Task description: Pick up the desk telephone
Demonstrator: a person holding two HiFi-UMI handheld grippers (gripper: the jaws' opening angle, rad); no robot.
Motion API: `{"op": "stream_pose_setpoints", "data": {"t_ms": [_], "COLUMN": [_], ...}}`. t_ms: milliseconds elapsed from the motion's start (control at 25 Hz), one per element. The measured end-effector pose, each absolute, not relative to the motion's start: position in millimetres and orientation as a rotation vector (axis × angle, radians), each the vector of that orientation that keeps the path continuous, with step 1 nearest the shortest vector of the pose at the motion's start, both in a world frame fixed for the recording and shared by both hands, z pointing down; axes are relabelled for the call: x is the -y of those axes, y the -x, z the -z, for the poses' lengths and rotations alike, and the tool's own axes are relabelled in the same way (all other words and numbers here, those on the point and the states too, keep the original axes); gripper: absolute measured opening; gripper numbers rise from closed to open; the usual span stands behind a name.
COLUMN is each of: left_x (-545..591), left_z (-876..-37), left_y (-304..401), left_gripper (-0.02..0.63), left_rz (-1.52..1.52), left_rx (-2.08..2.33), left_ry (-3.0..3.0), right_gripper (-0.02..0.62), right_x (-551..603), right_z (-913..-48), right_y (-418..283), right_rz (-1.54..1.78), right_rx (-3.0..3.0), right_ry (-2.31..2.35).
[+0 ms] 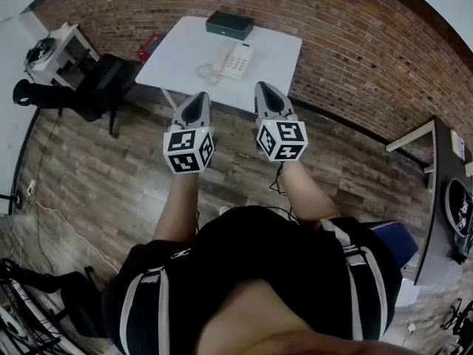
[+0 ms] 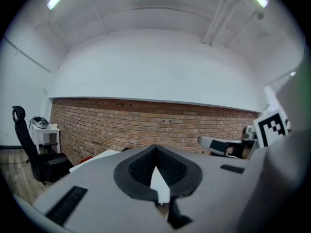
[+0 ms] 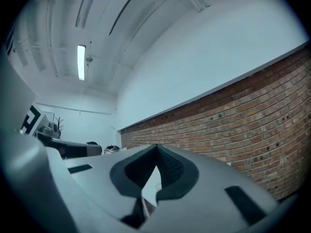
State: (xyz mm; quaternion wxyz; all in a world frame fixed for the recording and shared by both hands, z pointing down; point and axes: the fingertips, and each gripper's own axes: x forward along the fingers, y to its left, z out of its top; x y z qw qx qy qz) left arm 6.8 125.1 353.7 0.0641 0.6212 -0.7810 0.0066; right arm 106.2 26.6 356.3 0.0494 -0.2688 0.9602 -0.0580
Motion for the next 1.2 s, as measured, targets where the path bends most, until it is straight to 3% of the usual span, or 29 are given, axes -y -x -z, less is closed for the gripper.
{"op": "stream_pose_setpoints", "data": {"t_ms": [720, 1200], "left_x": [-143, -94], "left_z": [-365, -376], "left_y": [15, 48], "left_gripper": [0.000, 0.000], "left_rz": [-0.008, -0.006], "left_rx": [2.283, 2.249], "left_ry": [-1.968, -1.991], "right_gripper": [-0.003, -0.002], "right_x": [-49, 6], "right_z": [-370, -382], "right_y": [-90, -55], "right_rz": [0.233, 0.243], "right_rx": [-2.885, -2.860], "right_ry": [0.895, 0.933]}}
